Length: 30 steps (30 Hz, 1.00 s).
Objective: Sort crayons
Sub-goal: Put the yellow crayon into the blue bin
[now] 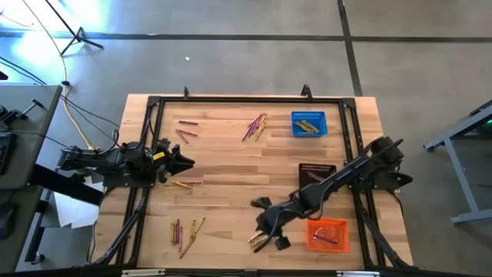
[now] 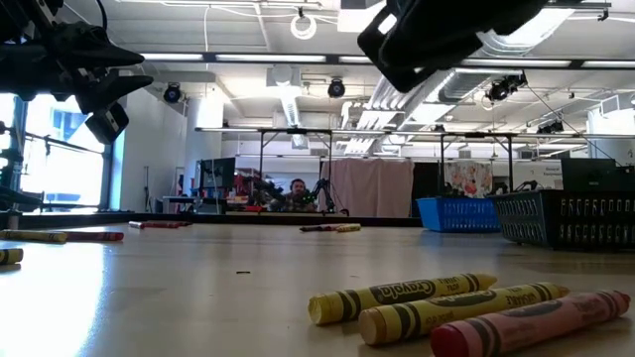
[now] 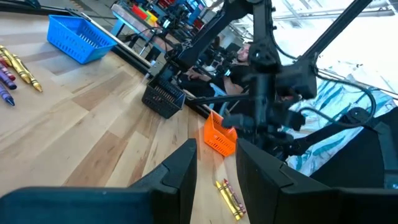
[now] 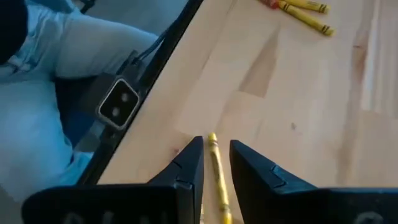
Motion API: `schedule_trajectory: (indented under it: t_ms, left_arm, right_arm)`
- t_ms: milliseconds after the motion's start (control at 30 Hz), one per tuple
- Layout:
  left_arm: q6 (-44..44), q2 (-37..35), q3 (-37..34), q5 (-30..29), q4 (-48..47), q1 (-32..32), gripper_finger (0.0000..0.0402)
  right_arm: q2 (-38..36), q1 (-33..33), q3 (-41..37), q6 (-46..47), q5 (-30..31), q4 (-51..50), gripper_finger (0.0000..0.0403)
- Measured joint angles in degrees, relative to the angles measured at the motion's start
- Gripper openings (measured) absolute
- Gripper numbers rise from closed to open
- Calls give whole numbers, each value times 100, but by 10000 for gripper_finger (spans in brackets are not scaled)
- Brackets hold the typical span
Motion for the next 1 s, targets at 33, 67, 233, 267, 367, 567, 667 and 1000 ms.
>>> schedule_trajectory:
  t_ms: [33, 67, 233, 267, 367, 567, 667, 1000]
  left_arm:
    - [-2, 2, 0, -2, 2, 0, 99]
    - [-1, 0, 0, 0, 2, 0, 99]
    - [0, 0, 0, -2, 2, 0, 99]
    - [0, 1, 0, 0, 2, -2, 99]
    - [0, 0, 0, -2, 2, 0, 99]
    - [-2, 0, 0, -2, 2, 0, 99]
    - [-2, 0, 0, -2, 2, -2, 99]
    - [0, 1, 1, 0, 0, -2, 99]
  right_arm:
    - [130, 31, 0, 120, 62, 153, 62]
    - [264, 49, 0, 211, 72, 255, 62]
    - [711, 76, -6, 159, 71, 831, 62]
    - [736, 76, 9, 37, 80, 832, 62]
    - [778, 76, 9, -196, 105, 673, 62]
    - [824, 76, 7, -214, 102, 136, 62]
    - [824, 87, 11, -218, 101, 179, 62]
    - [1128, 87, 11, -239, 139, 264, 62]
